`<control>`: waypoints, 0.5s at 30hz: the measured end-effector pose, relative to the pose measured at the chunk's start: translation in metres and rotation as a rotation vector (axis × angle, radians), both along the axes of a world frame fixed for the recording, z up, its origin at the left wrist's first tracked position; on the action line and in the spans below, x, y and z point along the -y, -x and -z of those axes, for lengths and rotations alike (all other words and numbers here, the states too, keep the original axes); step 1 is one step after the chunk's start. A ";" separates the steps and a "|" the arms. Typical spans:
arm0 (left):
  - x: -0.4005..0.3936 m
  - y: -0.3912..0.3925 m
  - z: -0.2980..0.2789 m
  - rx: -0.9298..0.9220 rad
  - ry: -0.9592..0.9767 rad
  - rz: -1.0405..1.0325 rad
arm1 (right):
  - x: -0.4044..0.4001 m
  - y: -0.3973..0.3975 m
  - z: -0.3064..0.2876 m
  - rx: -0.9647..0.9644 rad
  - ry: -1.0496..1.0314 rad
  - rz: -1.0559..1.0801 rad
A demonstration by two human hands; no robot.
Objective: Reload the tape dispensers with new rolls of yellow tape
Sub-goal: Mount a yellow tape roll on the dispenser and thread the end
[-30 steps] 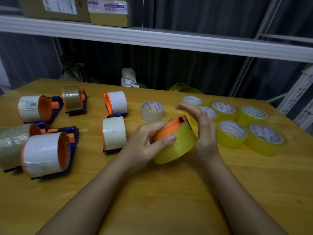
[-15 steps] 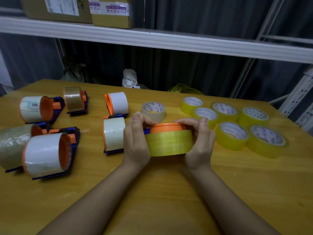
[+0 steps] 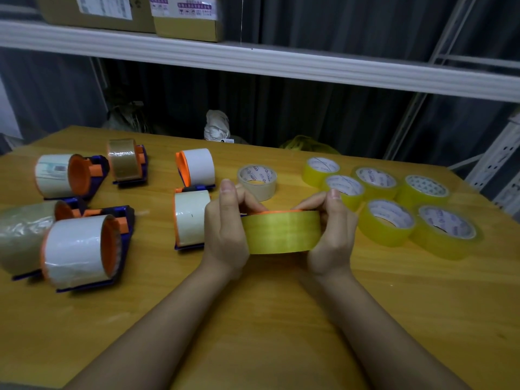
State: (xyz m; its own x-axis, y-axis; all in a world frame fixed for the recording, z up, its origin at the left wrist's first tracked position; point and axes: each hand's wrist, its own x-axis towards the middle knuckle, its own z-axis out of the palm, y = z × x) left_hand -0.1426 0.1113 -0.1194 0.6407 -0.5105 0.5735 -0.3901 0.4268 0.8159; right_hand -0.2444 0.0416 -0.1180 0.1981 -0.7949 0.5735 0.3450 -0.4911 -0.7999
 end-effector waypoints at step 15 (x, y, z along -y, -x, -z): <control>0.006 -0.001 -0.004 0.030 -0.030 -0.039 | 0.001 0.001 -0.010 -0.018 0.069 -0.031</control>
